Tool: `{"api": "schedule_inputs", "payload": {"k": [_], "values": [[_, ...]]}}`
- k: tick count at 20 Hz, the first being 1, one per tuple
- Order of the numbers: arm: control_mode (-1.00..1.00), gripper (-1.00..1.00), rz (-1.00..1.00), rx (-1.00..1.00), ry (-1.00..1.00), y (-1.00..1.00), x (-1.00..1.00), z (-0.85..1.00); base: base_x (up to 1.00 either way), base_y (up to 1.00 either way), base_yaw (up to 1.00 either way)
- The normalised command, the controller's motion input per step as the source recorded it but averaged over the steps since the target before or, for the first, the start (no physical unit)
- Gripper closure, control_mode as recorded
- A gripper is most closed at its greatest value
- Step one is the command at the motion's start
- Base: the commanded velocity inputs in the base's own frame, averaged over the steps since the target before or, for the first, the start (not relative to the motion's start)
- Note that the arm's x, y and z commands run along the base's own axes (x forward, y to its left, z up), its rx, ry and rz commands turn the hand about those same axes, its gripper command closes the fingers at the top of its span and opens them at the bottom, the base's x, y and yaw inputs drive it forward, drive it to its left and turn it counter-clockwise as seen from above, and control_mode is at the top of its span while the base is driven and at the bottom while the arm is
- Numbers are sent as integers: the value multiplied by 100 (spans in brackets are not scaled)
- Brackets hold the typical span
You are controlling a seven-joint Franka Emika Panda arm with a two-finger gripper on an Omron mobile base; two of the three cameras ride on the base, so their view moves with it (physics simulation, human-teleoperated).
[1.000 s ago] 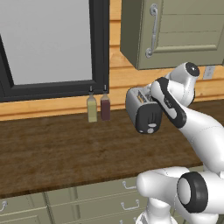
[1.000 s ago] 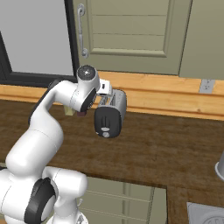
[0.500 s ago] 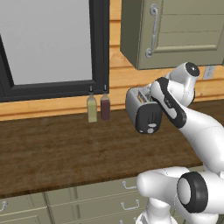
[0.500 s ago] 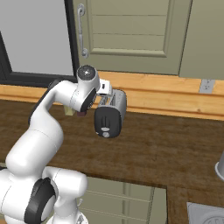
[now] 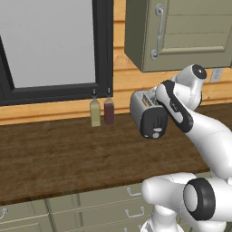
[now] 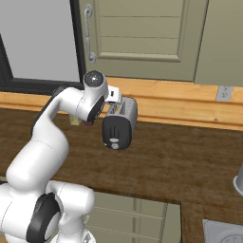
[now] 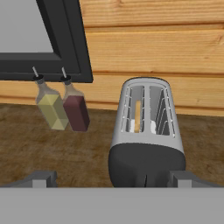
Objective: Start the toaster. Once the lever pops up, take the bread to the plate on the dining counter.
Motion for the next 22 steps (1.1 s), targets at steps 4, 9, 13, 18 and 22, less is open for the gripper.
{"api": "schedule_inputs", "payload": {"k": [4, 9, 13, 18, 22], "values": [[-100, -100, 0, 0, 0, 0, 0, 0, 0, 0, 0], [-100, -100, 0, 0, 0, 0, 0, 0, 0, 0, 0], [-100, -100, 0, 0, 0, 0, 0, 0, 0, 0, 0], [-100, -100, 0, 0, 0, 0, 0, 0, 0, 0, 0], [-100, -100, 0, 0, 0, 0, 0, 0, 0, 0, 0]]}}
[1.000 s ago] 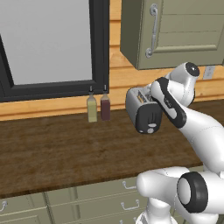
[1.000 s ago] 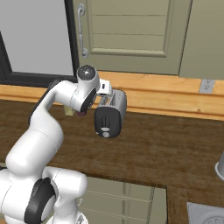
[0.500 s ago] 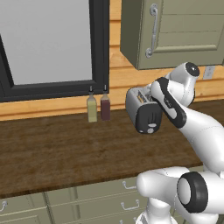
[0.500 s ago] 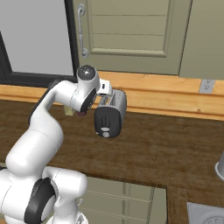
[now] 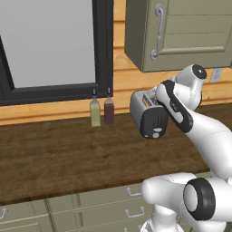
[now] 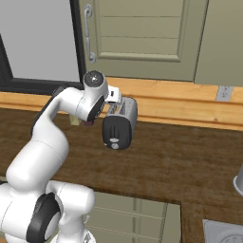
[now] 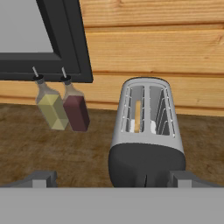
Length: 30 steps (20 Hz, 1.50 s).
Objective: Start the toaster. Once the lever pops up, take the bread to the plate on the dining counter.
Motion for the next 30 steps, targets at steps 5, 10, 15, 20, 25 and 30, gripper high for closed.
{"api": "schedule_inputs", "payload": {"k": [5, 10, 15, 20, 25, 30], "values": [[-100, -100, 0, 0, 0, 0, 0, 0, 0, 0, 0], [-100, -100, 0, 0, 0, 0, 0, 0, 0, 0, 0], [-100, -100, 0, 0, 0, 0, 0, 0, 0, 0, 0], [-100, -100, 0, 0, 0, 0, 0, 0, 0, 0, 0], [-100, -100, 0, 0, 0, 0, 0, 0, 0, 0, 0], [-100, -100, 0, 0, 0, 0, 0, 0, 0, 0, 0]]}}
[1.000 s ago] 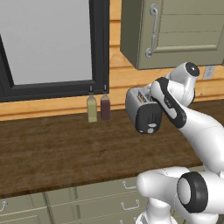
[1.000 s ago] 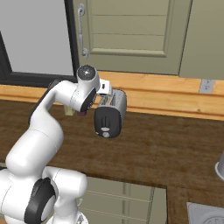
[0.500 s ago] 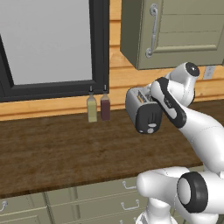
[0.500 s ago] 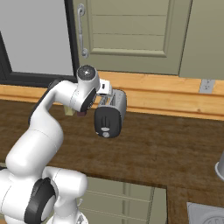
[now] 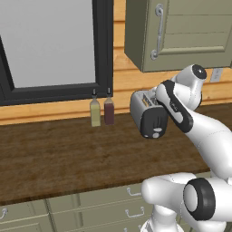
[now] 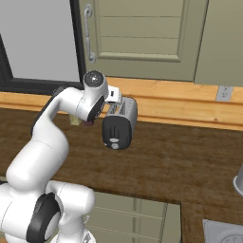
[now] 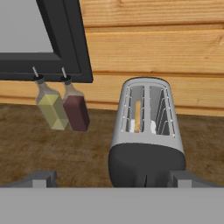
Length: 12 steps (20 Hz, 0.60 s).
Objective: Start the toaster. Once the lever pops up, take the bread to the plate on the dining counter.
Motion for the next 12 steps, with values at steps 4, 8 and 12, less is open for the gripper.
{"api": "schedule_inputs", "payload": {"k": [4, 8, 12], "values": [[-100, -100, 0, 0, 0, 0, 0, 0, 0, 0, 0], [-100, -100, 0, 0, 0, 0, 0, 0, 0, 0, 0], [-100, -100, 0, 0, 0, 0, 0, 0, 0, 0, 0]]}}
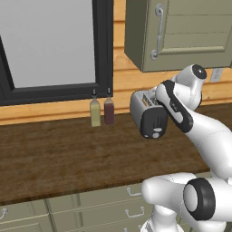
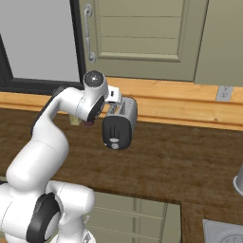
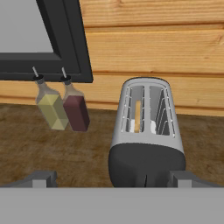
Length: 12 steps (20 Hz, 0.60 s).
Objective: Start the toaster. Once the lever pops up, take the bread to the plate on the dining counter.
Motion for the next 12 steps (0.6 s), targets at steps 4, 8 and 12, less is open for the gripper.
{"api": "schedule_inputs", "payload": {"k": [4, 8, 12], "values": [[-100, -100, 0, 0, 0, 0, 0, 0, 0, 0, 0], [-100, -100, 0, 0, 0, 0, 0, 0, 0, 0, 0], [-100, -100, 0, 0, 0, 0, 0, 0, 0, 0, 0]]}}
